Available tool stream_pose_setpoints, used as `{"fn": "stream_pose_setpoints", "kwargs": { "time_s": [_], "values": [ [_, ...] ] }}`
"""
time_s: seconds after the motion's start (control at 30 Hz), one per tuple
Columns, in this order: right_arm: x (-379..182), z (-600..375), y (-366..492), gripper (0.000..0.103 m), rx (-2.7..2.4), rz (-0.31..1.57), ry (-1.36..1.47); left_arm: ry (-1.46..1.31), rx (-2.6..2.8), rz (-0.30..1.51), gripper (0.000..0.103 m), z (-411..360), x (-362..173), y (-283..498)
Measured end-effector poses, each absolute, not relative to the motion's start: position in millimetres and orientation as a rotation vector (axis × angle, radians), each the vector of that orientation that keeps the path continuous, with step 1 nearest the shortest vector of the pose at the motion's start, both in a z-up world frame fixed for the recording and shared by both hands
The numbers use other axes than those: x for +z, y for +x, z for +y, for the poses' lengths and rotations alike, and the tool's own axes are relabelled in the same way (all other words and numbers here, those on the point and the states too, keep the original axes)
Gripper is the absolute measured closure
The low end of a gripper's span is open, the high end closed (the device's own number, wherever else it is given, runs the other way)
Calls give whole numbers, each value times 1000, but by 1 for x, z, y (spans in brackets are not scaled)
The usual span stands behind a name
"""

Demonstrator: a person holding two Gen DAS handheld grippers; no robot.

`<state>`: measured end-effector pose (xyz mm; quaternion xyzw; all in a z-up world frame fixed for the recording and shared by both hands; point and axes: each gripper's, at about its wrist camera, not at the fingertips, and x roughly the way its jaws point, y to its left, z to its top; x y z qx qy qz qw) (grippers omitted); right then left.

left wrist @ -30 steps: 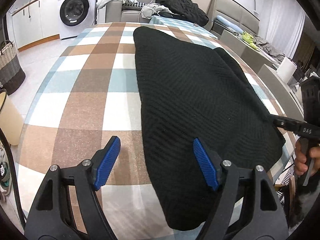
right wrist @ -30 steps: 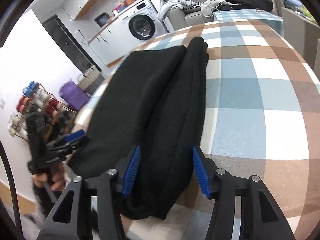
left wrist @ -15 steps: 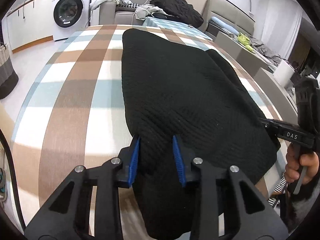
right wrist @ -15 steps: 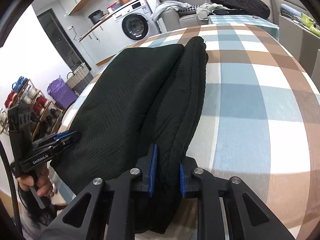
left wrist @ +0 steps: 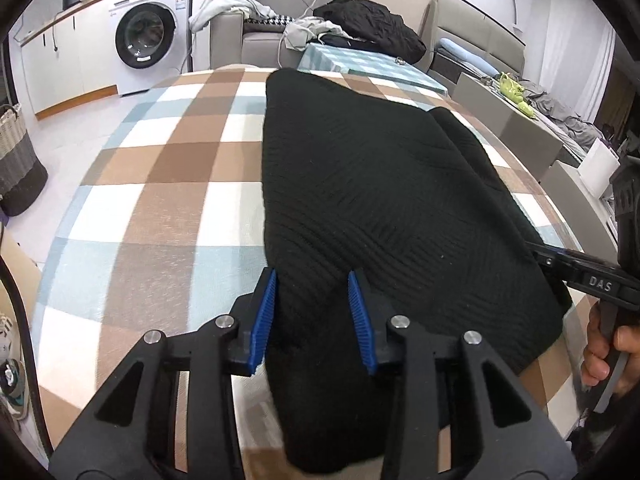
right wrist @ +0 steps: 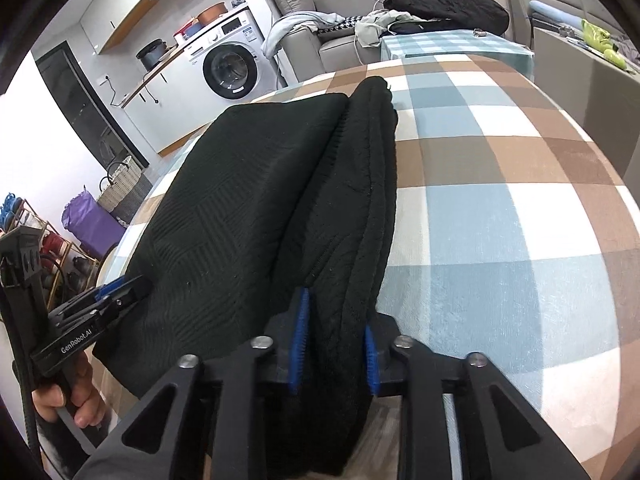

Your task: Fold small clothes

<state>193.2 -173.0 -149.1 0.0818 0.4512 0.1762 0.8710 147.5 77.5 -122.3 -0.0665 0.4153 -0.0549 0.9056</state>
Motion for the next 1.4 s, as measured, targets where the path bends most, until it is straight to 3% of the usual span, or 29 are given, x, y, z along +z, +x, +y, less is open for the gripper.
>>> {"fn": "stream_pose_setpoints", "kwargs": {
  "time_s": [0.07,0.1,0.23,0.27,0.4,0.5,0.77,1.4],
  "values": [
    [-142,-179,184,56,376,916,160,-143,-103,835,58,82,-114,137],
    [-137,-183,179,50,379,904,153,-153,-100,814,48,86,-109,129],
    [-118,-200,159,19,397,831,149,-152,-83,745,26,90,-91,104],
    [-113,-203,152,16,414,804,148,-142,-86,733,19,89,-88,98],
    [-99,-206,130,0,496,717,116,-111,-65,698,14,84,-83,76],
    [-93,-208,122,0,524,648,122,-107,-61,671,1,82,-81,64],
    [-93,-199,120,0,539,544,81,-99,-4,540,1,81,-74,41],
    [-106,-180,108,0,578,463,4,-122,8,513,1,84,-86,48]
  ]
}}
